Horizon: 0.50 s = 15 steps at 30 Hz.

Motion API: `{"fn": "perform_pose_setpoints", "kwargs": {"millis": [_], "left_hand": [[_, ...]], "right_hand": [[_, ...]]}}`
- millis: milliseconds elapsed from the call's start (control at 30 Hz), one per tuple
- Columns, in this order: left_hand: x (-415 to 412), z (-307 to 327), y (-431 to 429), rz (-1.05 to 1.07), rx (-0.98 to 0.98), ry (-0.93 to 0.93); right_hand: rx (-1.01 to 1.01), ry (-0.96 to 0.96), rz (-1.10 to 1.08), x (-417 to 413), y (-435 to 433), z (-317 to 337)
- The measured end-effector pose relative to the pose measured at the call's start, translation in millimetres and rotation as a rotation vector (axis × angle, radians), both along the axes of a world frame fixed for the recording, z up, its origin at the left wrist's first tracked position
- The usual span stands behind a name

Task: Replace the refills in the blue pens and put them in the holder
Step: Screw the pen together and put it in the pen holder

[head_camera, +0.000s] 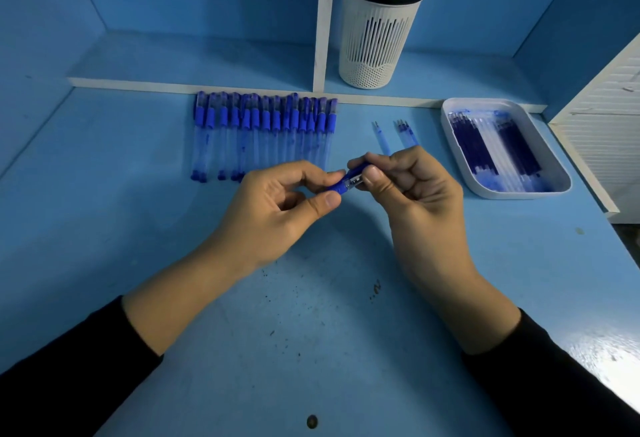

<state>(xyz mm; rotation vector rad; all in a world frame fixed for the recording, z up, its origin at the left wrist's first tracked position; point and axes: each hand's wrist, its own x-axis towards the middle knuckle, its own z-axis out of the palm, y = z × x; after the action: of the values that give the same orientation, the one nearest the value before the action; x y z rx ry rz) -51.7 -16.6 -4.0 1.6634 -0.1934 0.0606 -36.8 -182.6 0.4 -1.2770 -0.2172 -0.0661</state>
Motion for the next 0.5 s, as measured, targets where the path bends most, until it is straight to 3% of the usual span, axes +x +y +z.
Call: {"fn": "perform_pose_setpoints", "kwargs": {"millis": [500], "left_hand": [[-3.7, 3.5, 1.0, -0.02, 0.011, 0.017]], "right_hand": [[0.001, -0.049, 0.02, -0.6, 0.1, 0.7]]}}
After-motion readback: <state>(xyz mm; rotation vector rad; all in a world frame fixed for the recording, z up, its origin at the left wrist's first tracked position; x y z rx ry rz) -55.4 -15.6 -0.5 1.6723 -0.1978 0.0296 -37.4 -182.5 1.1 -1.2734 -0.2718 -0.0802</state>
